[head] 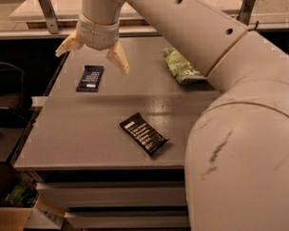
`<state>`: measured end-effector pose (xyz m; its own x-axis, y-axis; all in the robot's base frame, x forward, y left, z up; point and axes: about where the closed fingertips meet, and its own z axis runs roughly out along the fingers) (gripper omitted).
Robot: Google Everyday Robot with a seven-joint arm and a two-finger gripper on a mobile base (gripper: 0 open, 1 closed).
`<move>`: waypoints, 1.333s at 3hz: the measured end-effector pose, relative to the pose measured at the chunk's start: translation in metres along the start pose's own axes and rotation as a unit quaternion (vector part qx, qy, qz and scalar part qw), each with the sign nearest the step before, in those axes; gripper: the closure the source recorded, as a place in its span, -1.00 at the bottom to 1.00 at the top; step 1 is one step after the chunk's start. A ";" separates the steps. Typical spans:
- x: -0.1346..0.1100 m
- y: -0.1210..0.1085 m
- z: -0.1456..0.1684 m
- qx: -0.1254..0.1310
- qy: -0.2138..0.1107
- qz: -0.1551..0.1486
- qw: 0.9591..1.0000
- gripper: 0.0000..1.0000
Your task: Pick rxbar blueberry
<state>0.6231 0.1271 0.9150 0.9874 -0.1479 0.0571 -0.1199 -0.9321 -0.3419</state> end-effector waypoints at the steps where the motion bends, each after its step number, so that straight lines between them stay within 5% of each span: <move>1: 0.019 0.000 0.022 -0.023 0.007 -0.028 0.999 -1.00; 2: 0.035 -0.001 0.041 -0.054 0.019 -0.042 0.997 -1.00; 4: 0.055 0.001 0.078 -0.103 0.049 -0.022 0.993 -1.00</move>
Offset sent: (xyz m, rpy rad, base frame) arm 0.0573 0.0069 -0.0509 -0.2309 -0.0645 0.0750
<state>0.6854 0.1440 0.8445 0.9784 -0.1283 0.1621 -0.1060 -0.9846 -0.1393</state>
